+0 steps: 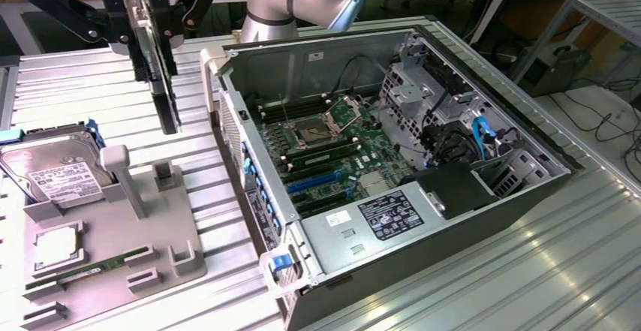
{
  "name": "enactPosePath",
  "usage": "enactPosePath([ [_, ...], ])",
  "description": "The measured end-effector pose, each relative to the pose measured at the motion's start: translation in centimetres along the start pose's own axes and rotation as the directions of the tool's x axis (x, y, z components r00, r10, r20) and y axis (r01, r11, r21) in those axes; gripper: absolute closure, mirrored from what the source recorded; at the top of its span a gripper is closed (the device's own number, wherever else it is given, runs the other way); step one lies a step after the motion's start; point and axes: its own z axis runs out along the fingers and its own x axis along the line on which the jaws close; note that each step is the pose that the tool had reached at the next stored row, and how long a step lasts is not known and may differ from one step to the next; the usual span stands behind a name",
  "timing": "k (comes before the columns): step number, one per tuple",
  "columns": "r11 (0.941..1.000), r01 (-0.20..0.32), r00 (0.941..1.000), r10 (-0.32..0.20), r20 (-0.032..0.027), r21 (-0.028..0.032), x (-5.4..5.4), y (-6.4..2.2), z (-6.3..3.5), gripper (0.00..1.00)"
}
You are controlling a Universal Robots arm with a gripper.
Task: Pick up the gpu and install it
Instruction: 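Pick up the gpu and move the gpu toward the slot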
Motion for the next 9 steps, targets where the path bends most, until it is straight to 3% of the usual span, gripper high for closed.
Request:
enactPosePath([
  [9,1.0,0.0,1.0,0.0,0.0,0.0,-0.48,-0.02,0.01,0.73],
])
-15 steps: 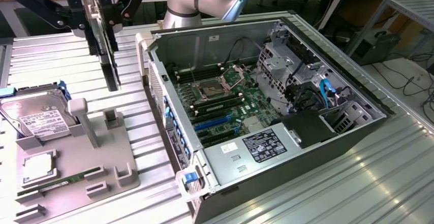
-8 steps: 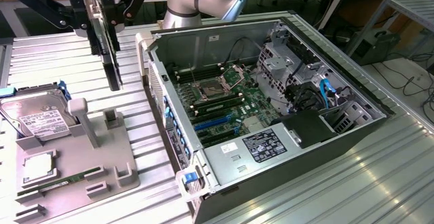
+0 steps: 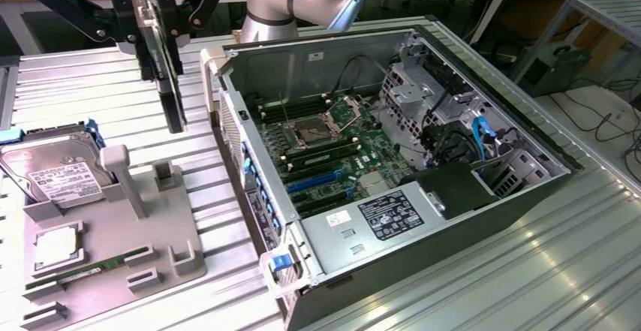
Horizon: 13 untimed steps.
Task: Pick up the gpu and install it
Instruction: 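Pick up the gpu and move the gpu toward the slot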
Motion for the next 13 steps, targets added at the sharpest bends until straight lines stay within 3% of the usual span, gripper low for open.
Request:
enactPosePath([
  [13,1.0,0.0,1.0,0.0,0.0,0.0,-0.56,-0.02,0.01,0.73],
])
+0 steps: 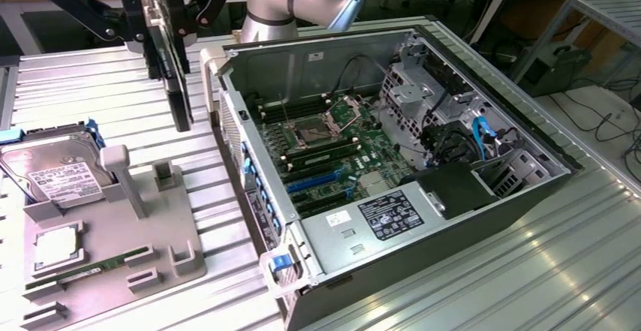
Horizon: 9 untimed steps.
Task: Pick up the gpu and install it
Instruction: 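Pick up the gpu and move the gpu toward the slot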
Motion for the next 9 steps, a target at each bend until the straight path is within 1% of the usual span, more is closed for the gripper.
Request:
enactPosePath([
  [9,1.0,0.0,1.0,0.0,0.0,0.0,-0.32,-0.01,0.01,0.73],
])
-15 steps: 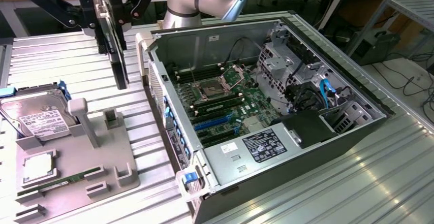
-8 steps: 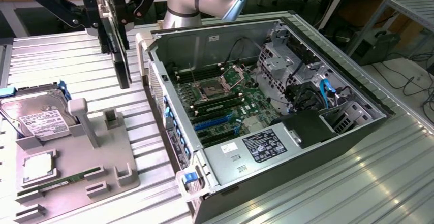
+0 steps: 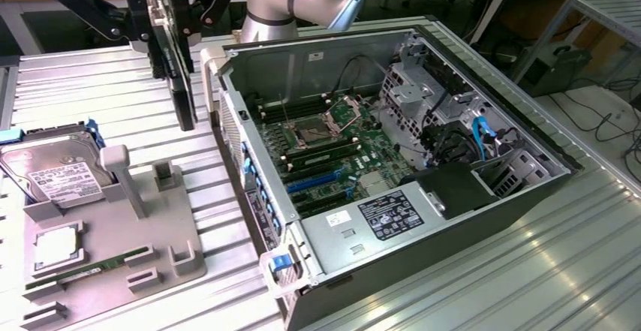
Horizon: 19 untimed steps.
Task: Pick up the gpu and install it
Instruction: 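Pick up the gpu and move the gpu toward the slot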
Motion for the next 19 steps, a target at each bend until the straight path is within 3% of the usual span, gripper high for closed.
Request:
enactPosePath([
  [19,1.0,0.0,1.0,0.0,0.0,0.0,-0.66,-0.02,0.01,0.73],
])
